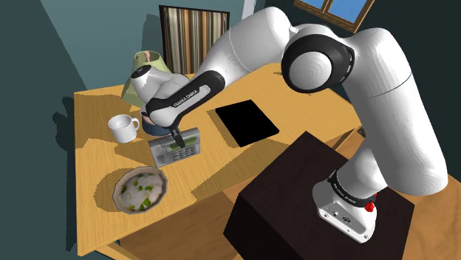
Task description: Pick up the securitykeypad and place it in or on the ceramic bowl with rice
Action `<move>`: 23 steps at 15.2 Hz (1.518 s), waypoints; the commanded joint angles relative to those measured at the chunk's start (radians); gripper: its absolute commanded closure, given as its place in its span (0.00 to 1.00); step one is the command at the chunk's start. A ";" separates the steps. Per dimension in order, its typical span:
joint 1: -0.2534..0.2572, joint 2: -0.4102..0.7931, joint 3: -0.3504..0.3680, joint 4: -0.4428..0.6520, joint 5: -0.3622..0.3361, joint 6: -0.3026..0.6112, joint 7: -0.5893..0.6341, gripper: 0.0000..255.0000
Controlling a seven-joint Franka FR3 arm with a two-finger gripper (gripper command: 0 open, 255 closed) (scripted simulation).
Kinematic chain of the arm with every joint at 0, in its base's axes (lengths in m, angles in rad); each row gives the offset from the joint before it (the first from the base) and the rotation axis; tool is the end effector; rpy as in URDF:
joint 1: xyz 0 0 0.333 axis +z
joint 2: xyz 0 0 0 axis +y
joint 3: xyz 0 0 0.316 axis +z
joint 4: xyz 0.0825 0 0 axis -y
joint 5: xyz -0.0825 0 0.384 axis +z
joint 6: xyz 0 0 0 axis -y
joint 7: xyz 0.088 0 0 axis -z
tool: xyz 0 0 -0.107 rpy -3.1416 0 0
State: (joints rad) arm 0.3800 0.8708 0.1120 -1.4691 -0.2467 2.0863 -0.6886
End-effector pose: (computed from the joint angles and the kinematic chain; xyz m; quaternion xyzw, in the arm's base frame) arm 0.6171 0.3045 0.1429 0.7890 0.5998 -0.1265 0.0418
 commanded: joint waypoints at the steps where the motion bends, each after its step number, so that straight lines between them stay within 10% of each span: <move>1: 0.000 0.021 -0.003 -0.002 -0.004 0.023 0.003 0.00; 9: 0.000 0.021 -0.003 -0.002 -0.004 0.023 0.003 0.00; 10: 0.000 0.020 -0.003 -0.003 -0.004 0.023 0.003 1.00; 23: -0.003 -0.020 0.001 -0.016 0.001 -0.004 -0.002 1.00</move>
State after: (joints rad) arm 0.3770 0.8571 0.1123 -1.4906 -0.2472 2.0935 -0.6888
